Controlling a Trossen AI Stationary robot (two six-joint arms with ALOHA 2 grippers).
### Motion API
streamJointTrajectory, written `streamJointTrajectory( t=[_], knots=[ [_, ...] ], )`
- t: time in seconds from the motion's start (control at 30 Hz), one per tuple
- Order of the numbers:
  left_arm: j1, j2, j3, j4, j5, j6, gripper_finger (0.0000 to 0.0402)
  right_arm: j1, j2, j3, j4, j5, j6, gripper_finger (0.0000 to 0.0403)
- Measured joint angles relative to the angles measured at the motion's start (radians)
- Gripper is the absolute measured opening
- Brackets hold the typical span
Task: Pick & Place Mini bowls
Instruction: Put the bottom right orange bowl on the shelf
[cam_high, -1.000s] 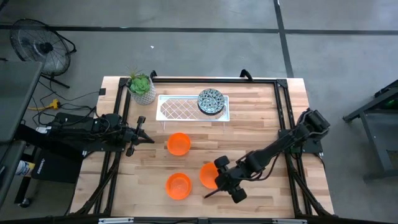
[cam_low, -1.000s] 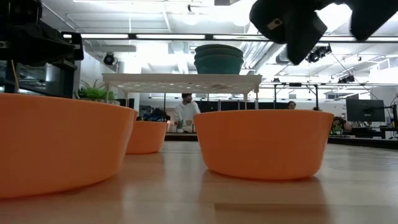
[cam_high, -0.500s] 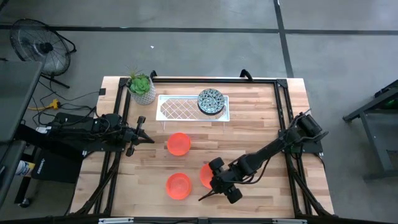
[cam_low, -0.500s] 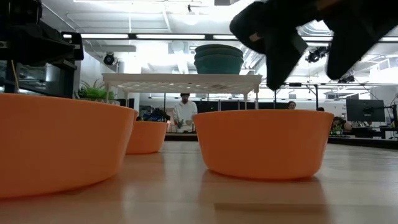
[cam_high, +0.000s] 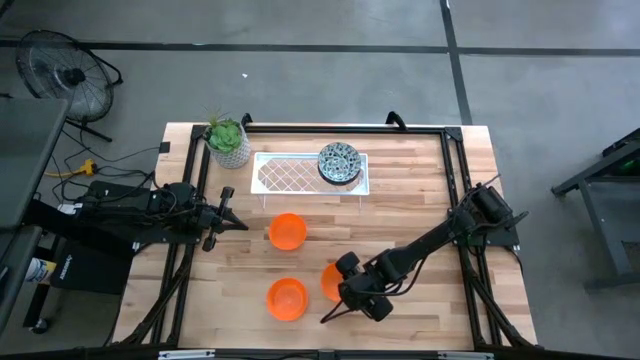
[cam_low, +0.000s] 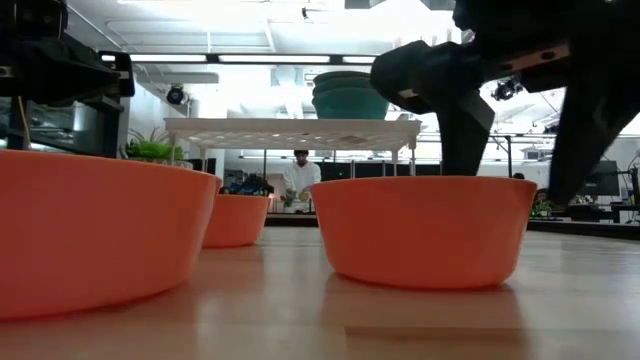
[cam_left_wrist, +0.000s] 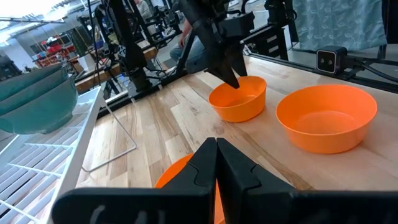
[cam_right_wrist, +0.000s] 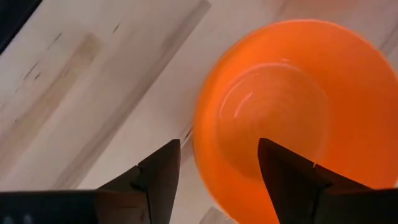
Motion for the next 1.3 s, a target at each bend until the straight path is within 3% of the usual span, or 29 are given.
streamJointTrajectory(
  t=[0.6,0.97,1.3],
  knots=[
    [0.0,0.0,0.0,0.0,0.0,0.0,0.0,0.0,0.027,-0.003,-0.012,0.055,-0.061,0.0201],
    [0.0,0.0,0.0,0.0,-0.001,0.0,0.0,0.001,0.027,-0.003,-0.019,0.016,0.052,0.0138],
    [0.0,0.0,-0.001,-0.001,-0.115,0.0,0.0,0.001,0.027,-0.003,-0.016,0.009,0.081,0.0096]
  ],
)
